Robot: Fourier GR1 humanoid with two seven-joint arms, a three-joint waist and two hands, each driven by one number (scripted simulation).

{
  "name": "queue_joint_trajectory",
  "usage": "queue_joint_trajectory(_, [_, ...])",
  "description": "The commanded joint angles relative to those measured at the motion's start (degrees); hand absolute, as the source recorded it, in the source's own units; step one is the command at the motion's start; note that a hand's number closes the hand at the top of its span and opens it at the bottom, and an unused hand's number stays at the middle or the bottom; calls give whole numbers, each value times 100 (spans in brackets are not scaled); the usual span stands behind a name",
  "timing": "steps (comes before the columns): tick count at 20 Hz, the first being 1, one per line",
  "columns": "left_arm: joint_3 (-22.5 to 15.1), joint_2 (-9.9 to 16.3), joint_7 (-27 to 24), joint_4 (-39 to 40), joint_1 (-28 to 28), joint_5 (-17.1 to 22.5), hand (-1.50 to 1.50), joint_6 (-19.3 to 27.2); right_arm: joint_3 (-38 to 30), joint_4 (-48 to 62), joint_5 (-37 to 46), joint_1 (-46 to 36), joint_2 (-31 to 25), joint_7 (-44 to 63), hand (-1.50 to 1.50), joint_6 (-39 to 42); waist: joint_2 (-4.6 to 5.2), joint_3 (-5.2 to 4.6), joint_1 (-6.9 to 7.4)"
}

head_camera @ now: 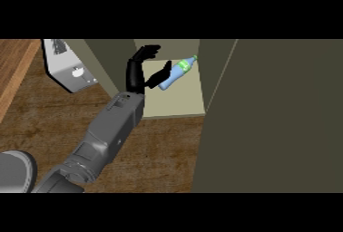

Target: Pick up the bottled water, place it into the cabinet and close the cabinet

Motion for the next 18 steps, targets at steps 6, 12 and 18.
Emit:
queue_joint_trajectory(6, [138,0,-664,-586,314,627,150,-1573,-111,-205,52,111,-92,-49,-150,-5,-54,12,152])
queue_joint_trajectory(12, [-423,0,-33,-1237,668,1077,150,-2287,104,-421,468,304,-227,82,-150,-196,-132,11,269])
queue_joint_trajectory(18, [-1077,0,265,-2779,1811,1296,150,-2528,61,-708,466,595,-443,110,-150,-280,-178,15,393])
